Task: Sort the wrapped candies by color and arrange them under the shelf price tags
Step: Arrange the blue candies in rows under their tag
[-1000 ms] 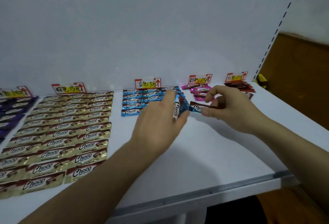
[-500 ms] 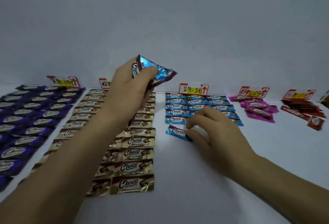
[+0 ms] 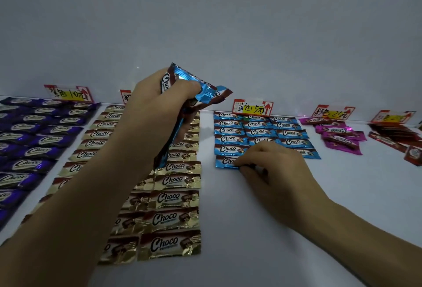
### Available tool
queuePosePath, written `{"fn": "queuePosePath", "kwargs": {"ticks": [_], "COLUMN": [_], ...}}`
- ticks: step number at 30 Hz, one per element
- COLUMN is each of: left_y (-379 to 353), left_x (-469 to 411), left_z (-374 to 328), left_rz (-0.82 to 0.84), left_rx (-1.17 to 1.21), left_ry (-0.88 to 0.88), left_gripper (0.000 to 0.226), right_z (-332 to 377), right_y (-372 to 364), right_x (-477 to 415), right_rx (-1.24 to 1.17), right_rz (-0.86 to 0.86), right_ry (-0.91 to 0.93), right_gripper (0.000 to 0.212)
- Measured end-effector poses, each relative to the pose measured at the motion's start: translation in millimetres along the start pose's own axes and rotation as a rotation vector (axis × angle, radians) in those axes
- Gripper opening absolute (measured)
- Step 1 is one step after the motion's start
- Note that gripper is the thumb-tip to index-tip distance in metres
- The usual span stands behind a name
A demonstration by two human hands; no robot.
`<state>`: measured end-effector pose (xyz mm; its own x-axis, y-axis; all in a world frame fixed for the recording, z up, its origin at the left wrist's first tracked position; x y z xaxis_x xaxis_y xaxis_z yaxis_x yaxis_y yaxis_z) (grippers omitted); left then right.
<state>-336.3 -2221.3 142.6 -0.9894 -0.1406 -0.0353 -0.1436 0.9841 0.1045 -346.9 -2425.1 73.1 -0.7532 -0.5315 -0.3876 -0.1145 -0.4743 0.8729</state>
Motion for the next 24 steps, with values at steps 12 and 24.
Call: {"fn": "queuePosePath", "kwargs": {"ticks": [12,24], "left_y": [-36.6,-42.4], "left_x": [22.3,21.6], "left_z": [2.0,10.3], "left_rz": [0.338,0.245], "left_rx": [-0.388,-0.447], "left_ry": [-0.208,-0.123], "left_gripper": [0.016,0.008], "right_z": [14.3,-4.9], "right_y": [37.4,41.1], "right_x": [3.1,5.0], "right_rx": [-0.829,-0.818], "right_rz": [-0.455,-0.288], "right_ry": [-0.095,-0.24], "right_gripper": [0.021,0.013]}}
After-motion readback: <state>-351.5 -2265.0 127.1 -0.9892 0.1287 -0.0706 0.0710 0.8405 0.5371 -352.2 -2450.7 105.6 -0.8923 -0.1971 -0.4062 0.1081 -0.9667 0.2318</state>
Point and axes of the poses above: each hand's wrist, its own x-axis away from the middle knuckle, its own y-axis out of the back of the hand, z = x × y, the point moved 5 cm from there along -x, towards the middle knuckle, and after that the axes turned 9 degrees about y, right-handed, at the moved point
